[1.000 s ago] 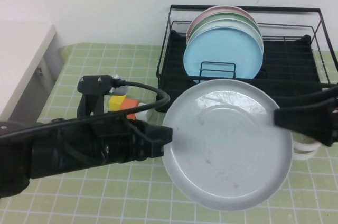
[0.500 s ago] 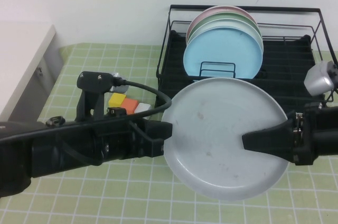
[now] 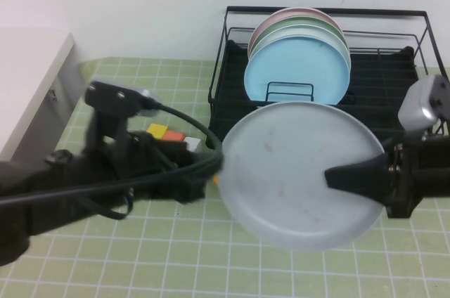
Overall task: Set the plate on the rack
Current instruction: Place the plate on the rack
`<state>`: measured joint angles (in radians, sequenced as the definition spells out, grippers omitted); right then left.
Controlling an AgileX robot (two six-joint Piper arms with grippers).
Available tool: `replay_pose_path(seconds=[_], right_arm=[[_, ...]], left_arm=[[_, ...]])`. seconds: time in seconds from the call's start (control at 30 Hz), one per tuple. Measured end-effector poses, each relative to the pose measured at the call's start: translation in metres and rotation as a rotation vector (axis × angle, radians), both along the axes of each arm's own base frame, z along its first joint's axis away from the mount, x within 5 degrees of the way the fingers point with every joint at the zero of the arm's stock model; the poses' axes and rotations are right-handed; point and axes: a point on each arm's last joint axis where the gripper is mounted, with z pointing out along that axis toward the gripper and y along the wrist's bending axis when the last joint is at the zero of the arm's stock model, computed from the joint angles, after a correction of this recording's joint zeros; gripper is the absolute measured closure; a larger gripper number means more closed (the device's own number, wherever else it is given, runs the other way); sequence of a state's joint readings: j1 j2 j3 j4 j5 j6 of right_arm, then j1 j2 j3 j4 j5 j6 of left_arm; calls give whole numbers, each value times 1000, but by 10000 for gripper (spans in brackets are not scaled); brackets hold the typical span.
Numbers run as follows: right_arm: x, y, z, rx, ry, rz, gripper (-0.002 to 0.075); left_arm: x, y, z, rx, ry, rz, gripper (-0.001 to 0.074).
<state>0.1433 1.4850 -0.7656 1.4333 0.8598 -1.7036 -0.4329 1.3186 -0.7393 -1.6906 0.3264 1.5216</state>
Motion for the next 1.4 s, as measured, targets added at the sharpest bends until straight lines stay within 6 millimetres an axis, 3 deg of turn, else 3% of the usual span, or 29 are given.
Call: replay_pose_path(seconds=[0.1, 0.17, 0.23, 0.37, 0.47, 0.7, 0.83, 1.13, 1.3, 1.4], right_arm=[[8, -2, 4, -55, -50, -12, 574], [14, -2, 13, -78, -97, -4, 574], [22, -1, 25, -92, -144, 5, 574], [38, 0, 56, -124, -234, 27, 574], [51, 2, 79, -153, -283, 60, 574], [80, 11, 101, -167, -297, 233, 574], [96, 17, 107, -144, -286, 336, 574], [130, 19, 123, -214, -372, 360, 574], [149, 16, 134, -310, -471, 323, 574], [166, 14, 127, -347, -488, 311, 575]], left_arm=[[-2, 10, 13, 11, -49, 96, 282], [-5, 19, 24, -6, -72, 174, 320], [-10, 25, 33, -26, -92, 229, 395], [-24, 37, 38, -46, -117, 282, 633], [-39, 44, 33, -90, -84, 308, 708], [-70, 45, -9, -199, 136, 256, 734], [-75, 45, -20, -230, 210, 257, 735], [-83, 44, -17, -252, 223, 214, 735], [-101, 52, -4, -244, 160, 191, 735], [-113, 59, -1, -246, 130, 198, 735]])
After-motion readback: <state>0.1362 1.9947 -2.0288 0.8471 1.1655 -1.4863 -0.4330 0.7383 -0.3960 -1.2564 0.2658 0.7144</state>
